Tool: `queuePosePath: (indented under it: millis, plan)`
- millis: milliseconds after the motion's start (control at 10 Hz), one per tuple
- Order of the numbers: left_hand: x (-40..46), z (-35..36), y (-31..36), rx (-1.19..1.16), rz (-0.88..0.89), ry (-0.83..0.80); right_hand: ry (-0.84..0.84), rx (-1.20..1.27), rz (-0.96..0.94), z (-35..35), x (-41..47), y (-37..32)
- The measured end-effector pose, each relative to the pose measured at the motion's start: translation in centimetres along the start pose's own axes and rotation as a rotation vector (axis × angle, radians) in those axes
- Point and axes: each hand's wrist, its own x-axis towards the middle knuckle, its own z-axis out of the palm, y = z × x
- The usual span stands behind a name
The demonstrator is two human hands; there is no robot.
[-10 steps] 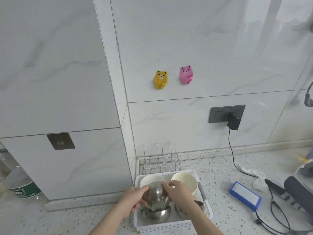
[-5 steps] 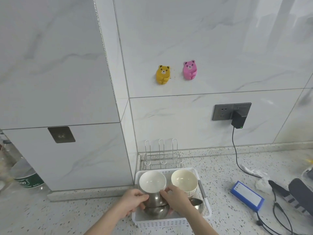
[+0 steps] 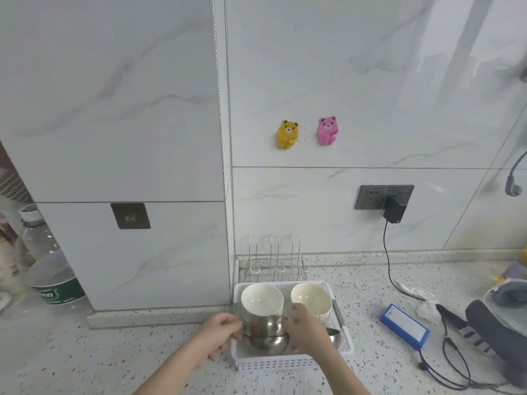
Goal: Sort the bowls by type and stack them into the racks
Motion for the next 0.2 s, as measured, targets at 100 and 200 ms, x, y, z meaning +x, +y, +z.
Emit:
queuePosePath:
  millis: [100,200]
  plan:
    - [-1.3,-2.1,-1.2,-0.031,0.010,0.013,0.006,0.213,0.003,0.0,-0.9,-0.4]
    - [-3.1,-4.0,-3.5,-0.047,0.029,0.027,0.033,0.401,0.034,0.0,-2.8,-0.8]
